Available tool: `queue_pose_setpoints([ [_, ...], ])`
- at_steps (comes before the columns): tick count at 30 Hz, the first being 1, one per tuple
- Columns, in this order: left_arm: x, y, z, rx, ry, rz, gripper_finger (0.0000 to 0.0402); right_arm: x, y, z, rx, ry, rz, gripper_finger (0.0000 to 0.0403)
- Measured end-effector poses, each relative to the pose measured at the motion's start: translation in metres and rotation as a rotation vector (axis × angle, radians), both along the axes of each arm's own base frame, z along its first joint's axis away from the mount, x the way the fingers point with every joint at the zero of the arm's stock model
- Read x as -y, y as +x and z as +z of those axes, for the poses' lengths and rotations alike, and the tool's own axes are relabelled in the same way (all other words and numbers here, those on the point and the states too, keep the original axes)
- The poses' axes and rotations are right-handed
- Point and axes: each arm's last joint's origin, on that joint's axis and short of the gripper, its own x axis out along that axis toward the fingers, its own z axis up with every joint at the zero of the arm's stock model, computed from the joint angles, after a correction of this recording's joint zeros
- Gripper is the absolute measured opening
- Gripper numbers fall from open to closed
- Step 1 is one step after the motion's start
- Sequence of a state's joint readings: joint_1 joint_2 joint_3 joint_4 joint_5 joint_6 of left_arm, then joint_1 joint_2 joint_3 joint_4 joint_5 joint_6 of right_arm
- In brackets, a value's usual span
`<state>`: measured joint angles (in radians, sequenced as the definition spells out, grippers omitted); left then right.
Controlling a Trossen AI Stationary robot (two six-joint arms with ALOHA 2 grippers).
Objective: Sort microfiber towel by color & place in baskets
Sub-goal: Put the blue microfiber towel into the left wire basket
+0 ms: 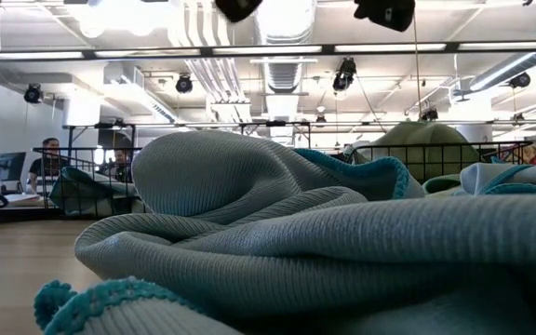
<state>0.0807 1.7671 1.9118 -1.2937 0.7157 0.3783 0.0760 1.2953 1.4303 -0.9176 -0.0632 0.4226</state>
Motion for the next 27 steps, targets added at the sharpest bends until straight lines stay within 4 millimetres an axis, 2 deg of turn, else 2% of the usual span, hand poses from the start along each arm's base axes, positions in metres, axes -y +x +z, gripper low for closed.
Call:
queue_pose_setpoints([
  [2, 0.012, -0.003, -0.014, -0.055, 0.056, 0.050, 0.0178, -0.005, -0.001, 0.000, -0.004, 0.012, 0.005, 0.0082],
  [7, 0.038, -0.017, -0.042, -0.130, 0.060, 0.191, 0.0177, -0.020, -0.003, -0.001, -0.016, 0.029, 0.036, 0.0082],
  [12, 0.062, -0.047, -0.056, -0.104, 0.204, 0.458, 0.0177, -0.035, -0.006, -0.001, -0.026, 0.048, 0.067, 0.0082],
  [15, 0.076, -0.071, -0.056, -0.017, 0.243, 0.609, 0.0177, -0.043, -0.008, -0.001, -0.026, 0.045, 0.088, 0.0082],
  [21, 0.098, -0.118, -0.056, 0.225, 0.205, 0.864, 0.0177, -0.050, -0.010, -0.001, -0.024, 0.034, 0.104, 0.0082],
  [27, 0.110, -0.141, -0.070, 0.365, 0.164, 0.939, 0.0177, -0.052, -0.011, -0.001, 0.000, -0.072, 0.068, 0.0082],
])
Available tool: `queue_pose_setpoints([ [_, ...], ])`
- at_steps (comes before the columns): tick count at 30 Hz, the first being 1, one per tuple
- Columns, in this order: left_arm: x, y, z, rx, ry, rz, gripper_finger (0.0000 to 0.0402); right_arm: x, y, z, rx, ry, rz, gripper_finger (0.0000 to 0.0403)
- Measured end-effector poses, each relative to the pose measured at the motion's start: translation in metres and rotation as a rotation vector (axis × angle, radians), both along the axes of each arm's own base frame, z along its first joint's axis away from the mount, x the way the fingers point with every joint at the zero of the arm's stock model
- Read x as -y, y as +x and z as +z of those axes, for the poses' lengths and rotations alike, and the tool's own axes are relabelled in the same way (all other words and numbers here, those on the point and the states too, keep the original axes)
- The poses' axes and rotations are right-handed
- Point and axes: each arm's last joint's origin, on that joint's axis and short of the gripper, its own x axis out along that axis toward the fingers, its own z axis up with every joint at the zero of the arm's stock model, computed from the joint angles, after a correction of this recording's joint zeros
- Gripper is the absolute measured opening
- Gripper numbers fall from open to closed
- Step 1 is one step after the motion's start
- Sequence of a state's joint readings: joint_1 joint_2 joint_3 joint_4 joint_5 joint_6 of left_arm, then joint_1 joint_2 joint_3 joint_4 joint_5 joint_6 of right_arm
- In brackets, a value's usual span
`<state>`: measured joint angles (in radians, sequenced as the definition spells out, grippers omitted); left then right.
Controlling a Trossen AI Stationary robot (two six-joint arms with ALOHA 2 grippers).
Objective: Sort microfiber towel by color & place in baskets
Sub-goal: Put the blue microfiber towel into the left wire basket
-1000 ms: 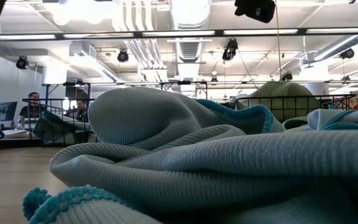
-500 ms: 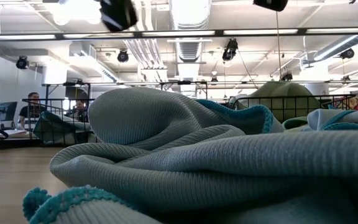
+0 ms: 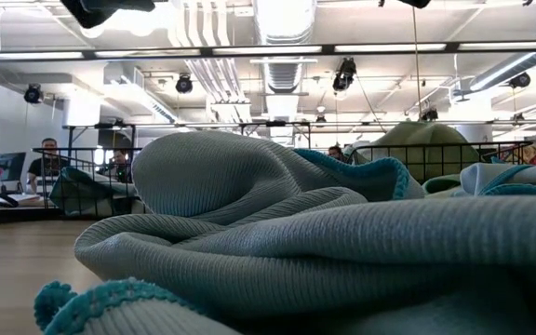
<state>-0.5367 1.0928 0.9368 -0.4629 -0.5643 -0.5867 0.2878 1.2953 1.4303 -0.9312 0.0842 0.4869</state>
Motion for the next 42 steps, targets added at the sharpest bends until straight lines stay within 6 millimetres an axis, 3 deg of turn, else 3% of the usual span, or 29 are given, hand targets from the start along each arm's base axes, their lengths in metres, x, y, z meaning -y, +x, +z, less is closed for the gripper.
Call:
queue_pose_setpoints([
  [12, -0.002, -0.007, -0.053, 0.077, 0.054, 0.103, 0.0177, -0.002, -0.004, -0.002, -0.018, -0.116, 0.002, 0.0082],
  [18, -0.008, -0.013, -0.054, 0.101, 0.134, 0.160, 0.0178, 0.000, -0.014, 0.004, 0.040, -0.353, -0.086, 0.0082],
  [22, -0.014, -0.020, -0.055, 0.114, 0.198, 0.194, 0.0178, 0.007, -0.039, 0.011, 0.119, -0.440, -0.204, 0.0082],
  [28, -0.025, -0.035, -0.065, 0.132, 0.265, 0.275, 0.0178, 0.023, -0.083, 0.007, 0.245, -0.324, -0.336, 0.0082],
  [33, -0.032, -0.044, -0.070, 0.143, 0.261, 0.287, 0.0178, 0.027, -0.096, -0.006, 0.410, -0.164, -0.337, 0.0082],
  [42, -0.036, -0.051, -0.070, 0.157, 0.244, 0.292, 0.0178, 0.027, -0.111, -0.059, 0.141, -0.046, -0.256, 0.0082],
])
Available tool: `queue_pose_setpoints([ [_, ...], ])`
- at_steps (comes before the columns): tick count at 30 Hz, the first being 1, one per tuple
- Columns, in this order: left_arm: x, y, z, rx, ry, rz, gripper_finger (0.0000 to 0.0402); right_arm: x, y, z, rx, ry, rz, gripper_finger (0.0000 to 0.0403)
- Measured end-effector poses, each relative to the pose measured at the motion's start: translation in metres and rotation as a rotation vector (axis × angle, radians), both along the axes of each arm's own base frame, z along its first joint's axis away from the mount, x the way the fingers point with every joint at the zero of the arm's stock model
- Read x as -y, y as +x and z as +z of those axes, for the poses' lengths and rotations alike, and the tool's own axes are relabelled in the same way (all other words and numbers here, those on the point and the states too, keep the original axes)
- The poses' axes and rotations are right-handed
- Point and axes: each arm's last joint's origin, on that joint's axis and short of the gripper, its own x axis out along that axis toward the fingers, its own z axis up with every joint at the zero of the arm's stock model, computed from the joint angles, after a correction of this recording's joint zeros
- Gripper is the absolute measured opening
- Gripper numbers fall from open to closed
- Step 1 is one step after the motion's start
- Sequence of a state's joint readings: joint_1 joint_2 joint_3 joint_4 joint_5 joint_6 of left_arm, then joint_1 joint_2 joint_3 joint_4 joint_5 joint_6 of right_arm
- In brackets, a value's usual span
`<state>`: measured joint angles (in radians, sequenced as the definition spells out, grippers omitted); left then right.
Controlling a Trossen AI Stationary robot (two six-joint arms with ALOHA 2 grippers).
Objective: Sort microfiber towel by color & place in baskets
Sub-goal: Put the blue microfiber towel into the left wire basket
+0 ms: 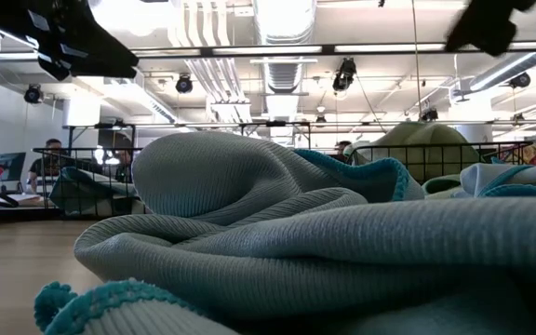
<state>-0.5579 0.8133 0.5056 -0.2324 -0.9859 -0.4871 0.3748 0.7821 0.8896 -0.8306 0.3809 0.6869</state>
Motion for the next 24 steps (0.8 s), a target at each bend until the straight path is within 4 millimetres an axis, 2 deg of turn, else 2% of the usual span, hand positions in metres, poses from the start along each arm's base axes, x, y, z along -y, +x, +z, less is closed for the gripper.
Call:
queue_pose_setpoints([
  [6, -0.001, 0.001, 0.004, 0.013, 0.000, 0.017, 0.0178, 0.002, -0.018, -0.022, -0.219, 0.076, 0.081, 0.0082],
  [12, 0.001, 0.004, 0.013, 0.017, 0.024, 0.019, 0.0178, 0.005, -0.029, -0.030, -0.354, 0.078, 0.103, 0.0082],
  [18, 0.004, 0.008, 0.017, 0.016, 0.022, 0.019, 0.0178, 0.005, -0.029, -0.038, -0.436, 0.054, 0.090, 0.0082],
  [24, 0.006, 0.011, 0.012, -0.008, 0.008, -0.011, 0.0178, 0.003, -0.024, -0.055, -0.515, 0.090, -0.016, 0.0082],
])
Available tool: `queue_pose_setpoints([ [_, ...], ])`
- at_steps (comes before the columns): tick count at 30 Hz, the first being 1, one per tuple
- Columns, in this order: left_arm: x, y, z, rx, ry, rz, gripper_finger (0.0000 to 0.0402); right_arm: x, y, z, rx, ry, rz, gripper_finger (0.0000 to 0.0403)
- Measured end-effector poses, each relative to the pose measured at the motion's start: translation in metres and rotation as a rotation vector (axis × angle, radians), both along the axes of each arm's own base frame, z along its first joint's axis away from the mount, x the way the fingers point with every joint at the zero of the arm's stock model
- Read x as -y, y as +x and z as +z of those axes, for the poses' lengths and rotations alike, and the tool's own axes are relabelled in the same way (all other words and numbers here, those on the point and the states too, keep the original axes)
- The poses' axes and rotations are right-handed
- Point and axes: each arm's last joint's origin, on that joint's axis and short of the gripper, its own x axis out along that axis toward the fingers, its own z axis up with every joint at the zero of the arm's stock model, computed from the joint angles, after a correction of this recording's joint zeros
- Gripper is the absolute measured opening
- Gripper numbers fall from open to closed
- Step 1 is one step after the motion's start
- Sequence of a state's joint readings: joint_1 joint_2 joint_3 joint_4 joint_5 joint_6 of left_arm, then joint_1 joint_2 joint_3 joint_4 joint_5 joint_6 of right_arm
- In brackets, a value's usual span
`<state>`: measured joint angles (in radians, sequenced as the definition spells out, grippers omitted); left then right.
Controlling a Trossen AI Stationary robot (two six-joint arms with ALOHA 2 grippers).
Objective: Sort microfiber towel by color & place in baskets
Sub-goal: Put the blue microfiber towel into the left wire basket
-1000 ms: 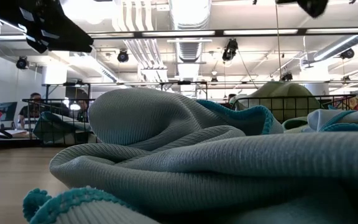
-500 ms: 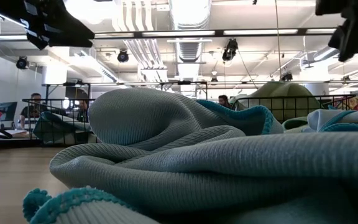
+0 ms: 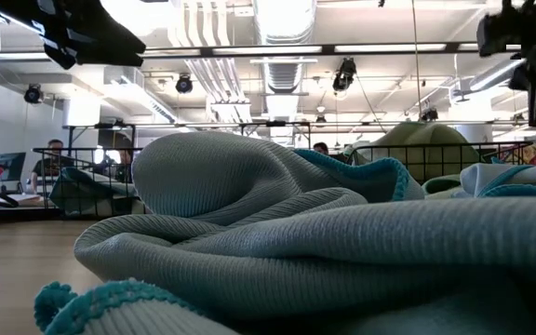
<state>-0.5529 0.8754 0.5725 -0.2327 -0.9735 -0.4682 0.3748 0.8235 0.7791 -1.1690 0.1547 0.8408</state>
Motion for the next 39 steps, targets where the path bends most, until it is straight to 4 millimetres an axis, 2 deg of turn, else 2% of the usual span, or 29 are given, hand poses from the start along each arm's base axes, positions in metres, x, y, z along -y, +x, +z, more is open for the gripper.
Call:
queue_pose_setpoints([
  [8, 0.001, 0.001, -0.010, -0.037, -0.009, 0.008, 0.0178, -0.006, 0.007, -0.019, -0.132, 0.108, -0.081, 0.0082],
  [15, 0.003, 0.004, -0.014, -0.063, 0.004, 0.001, 0.0178, -0.015, 0.022, -0.033, -0.118, 0.210, -0.093, 0.0082],
  [33, 0.006, 0.008, -0.020, -0.105, 0.009, -0.027, 0.0178, -0.026, 0.050, -0.083, -0.381, 0.097, -0.146, 0.0082],
  [39, 0.006, 0.008, -0.021, -0.111, 0.012, -0.027, 0.0178, -0.029, 0.057, -0.097, -0.415, 0.074, -0.122, 0.0082],
])
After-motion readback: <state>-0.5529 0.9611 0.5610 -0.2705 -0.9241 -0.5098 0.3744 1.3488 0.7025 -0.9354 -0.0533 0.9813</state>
